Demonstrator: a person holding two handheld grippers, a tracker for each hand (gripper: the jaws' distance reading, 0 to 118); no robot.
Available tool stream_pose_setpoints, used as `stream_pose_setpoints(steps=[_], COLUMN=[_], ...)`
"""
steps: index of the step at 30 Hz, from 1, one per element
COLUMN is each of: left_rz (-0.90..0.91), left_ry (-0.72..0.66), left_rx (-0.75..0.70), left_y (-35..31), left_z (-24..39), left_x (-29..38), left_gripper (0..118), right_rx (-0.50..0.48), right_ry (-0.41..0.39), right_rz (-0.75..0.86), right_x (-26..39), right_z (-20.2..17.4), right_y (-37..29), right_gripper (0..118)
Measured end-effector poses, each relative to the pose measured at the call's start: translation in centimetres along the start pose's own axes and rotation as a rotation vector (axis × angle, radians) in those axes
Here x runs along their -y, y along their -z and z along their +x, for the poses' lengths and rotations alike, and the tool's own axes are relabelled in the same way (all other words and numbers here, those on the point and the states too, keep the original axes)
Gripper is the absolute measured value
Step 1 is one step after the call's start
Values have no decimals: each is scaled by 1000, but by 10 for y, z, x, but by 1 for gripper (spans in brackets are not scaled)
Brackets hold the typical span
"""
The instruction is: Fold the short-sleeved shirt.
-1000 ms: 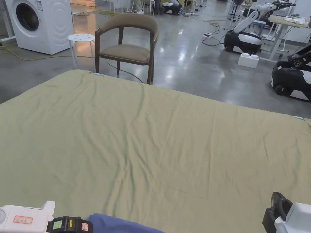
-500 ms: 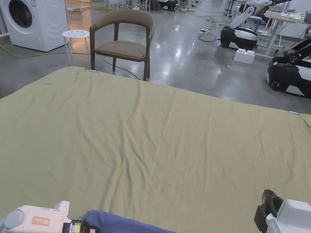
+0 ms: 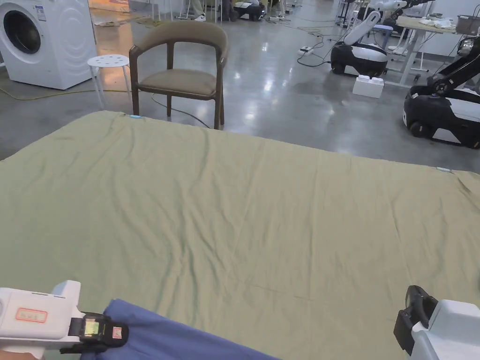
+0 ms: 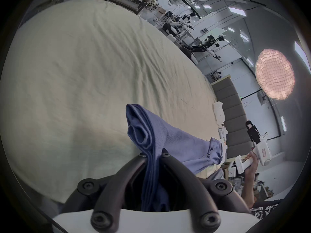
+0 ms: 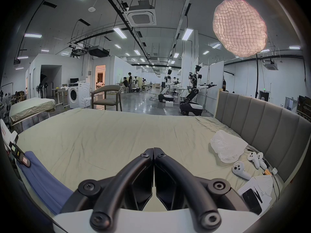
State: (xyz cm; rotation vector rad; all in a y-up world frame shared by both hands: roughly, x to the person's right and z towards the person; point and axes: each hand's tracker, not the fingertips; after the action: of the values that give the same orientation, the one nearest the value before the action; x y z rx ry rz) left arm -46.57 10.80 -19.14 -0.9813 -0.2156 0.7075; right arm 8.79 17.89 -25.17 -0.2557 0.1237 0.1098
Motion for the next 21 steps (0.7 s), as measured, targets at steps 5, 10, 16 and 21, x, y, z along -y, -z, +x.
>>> stream_pose_setpoints(steps=[5,10,16,21], left_rz=[26,45,15,-51], left_ry=[62,93,146,196], left_rx=[-172,-174,8,54], left_y=[-34,-40,-17,30], left_z=[13,46,111,158], left_x=[-2,10,35,50], left_gripper=[4,4,4,4], right_rx=[0,-10,-22,-20], right_ry=[13,33,41,54], right_rz=[5,1,-1,-7], right_x=[2,5,10,14], right_z=[4,5,5,11], right_y=[-1,0,-2,-4], right_gripper=[0,0,0,0])
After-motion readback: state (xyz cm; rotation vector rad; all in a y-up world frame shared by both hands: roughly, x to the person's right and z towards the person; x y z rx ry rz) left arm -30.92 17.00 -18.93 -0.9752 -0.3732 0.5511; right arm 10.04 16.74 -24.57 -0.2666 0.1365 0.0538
